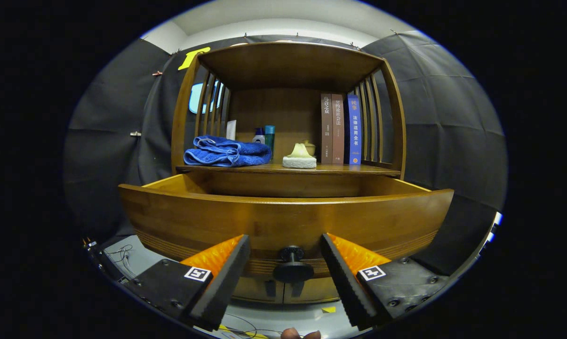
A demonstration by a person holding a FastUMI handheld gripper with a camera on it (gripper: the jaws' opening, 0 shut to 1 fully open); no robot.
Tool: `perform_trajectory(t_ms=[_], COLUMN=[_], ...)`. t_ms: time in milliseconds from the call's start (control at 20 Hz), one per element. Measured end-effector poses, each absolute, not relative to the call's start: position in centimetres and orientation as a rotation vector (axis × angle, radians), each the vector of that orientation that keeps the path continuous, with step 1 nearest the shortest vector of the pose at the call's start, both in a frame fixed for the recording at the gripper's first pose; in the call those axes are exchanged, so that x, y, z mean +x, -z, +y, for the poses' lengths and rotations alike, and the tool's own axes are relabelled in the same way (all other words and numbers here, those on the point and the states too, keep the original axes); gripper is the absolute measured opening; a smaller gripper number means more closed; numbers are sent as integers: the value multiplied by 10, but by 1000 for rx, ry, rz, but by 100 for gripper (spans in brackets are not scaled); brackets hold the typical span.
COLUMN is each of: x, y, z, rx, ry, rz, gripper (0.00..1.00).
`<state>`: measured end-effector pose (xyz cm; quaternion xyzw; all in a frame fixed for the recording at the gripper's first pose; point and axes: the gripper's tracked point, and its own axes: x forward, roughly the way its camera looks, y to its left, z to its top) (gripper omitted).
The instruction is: Pull open the drawer, take out the items inside it, and place them on the countertop above the cabinet.
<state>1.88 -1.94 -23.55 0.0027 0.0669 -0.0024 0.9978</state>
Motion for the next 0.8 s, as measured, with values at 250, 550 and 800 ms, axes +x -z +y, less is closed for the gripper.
perform_trajectory(t_ms=[250,550,800], x=[62,118,154], y=[239,251,264], z=[-19,-21,-24], rx=[4,61,53], ry=[7,27,29], rz=[141,173,213], gripper=[99,99,100])
